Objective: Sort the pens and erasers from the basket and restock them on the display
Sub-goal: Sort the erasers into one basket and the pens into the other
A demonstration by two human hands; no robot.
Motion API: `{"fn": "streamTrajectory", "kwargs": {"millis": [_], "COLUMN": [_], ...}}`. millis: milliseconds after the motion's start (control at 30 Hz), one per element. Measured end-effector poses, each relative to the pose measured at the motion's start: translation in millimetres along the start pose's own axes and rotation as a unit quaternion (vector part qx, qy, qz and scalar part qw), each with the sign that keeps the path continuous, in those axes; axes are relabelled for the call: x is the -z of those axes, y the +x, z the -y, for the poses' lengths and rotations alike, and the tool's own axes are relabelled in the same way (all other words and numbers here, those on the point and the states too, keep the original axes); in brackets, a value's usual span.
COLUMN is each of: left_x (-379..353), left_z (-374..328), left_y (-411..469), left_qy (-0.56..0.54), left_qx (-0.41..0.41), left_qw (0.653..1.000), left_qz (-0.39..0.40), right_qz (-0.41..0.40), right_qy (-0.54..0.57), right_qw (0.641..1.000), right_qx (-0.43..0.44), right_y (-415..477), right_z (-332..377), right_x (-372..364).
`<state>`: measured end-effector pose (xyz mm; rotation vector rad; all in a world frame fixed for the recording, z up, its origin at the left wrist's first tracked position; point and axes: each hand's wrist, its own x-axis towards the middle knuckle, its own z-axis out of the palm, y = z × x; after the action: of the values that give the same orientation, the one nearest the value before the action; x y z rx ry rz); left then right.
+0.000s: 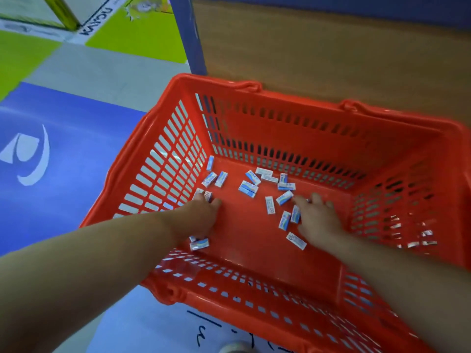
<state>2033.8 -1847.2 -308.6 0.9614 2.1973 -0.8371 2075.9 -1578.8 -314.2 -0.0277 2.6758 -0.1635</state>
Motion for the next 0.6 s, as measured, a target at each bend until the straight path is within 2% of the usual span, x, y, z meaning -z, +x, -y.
{"fn": "streamTrajectory", "kwargs": {"millis": [67, 133, 233, 300, 367, 467, 533, 600], "left_x": [-0.8, 2.2, 10.7, 14.8, 15.0, 15.6, 16.9, 21.5], "left_z": [-4.9, -2.2, -0.4, 1.2, 0.3, 2.2, 2.6, 4.7], "left_y": [0.8, -2.9, -9.3, -7.7, -6.3, -3.5, -2.0, -2.9], "left_qy": [-0.005, -0.057, -0.151, -0.228, -0.283, -0.363, -0.417, -0.508], "left_qx": [-0.018, -0.03, 0.013, 0.025, 0.005, -0.022, -0.015, 0.008], "left_qw": [1.0, 0.997, 0.988, 0.972, 0.958, 0.928, 0.905, 0.858], "left_qz": [-0.024, -0.047, -0.039, -0.05, -0.056, -0.08, -0.078, -0.07], "right_qz": [-0.01, -0.009, -0.028, -0.045, -0.052, -0.039, -0.009, 0.056], "right_qy": [0.027, 0.059, 0.146, 0.222, 0.319, 0.507, 0.618, 0.712], "right_qw": [0.999, 0.998, 0.989, 0.972, 0.941, 0.84, 0.748, 0.642], "right_qx": [0.019, 0.013, -0.024, -0.057, -0.101, -0.19, -0.243, -0.278], "right_y": [1.0, -0.5, -1.9, -1.3, -0.8, -1.5, -1.4, -4.6], "right_z": [4.8, 7.7, 10.6, 12.2, 14.8, 24.3, 31.8, 38.2], "right_x": [-6.1, -7.8, -7.8, -9.3, -9.0, -0.9, 6.1, 13.6]}}
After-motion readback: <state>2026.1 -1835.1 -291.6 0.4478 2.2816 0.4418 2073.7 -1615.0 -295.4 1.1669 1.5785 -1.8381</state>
